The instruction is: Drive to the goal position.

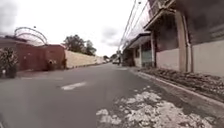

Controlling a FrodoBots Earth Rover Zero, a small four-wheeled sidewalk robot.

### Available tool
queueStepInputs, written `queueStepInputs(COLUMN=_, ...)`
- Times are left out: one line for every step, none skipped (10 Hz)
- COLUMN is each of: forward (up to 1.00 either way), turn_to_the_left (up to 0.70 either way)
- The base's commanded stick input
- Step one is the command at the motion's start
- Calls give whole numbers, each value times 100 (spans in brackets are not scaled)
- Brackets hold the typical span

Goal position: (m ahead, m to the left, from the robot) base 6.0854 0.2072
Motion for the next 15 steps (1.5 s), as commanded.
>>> queueStepInputs(forward=70, turn_to_the_left=0)
queueStepInputs(forward=70, turn_to_the_left=0)
queueStepInputs(forward=70, turn_to_the_left=0)
queueStepInputs(forward=70, turn_to_the_left=0)
queueStepInputs(forward=70, turn_to_the_left=0)
queueStepInputs(forward=70, turn_to_the_left=0)
queueStepInputs(forward=70, turn_to_the_left=0)
queueStepInputs(forward=70, turn_to_the_left=0)
queueStepInputs(forward=70, turn_to_the_left=0)
queueStepInputs(forward=70, turn_to_the_left=0)
queueStepInputs(forward=70, turn_to_the_left=0)
queueStepInputs(forward=70, turn_to_the_left=0)
queueStepInputs(forward=70, turn_to_the_left=0)
queueStepInputs(forward=70, turn_to_the_left=0)
queueStepInputs(forward=70, turn_to_the_left=0)
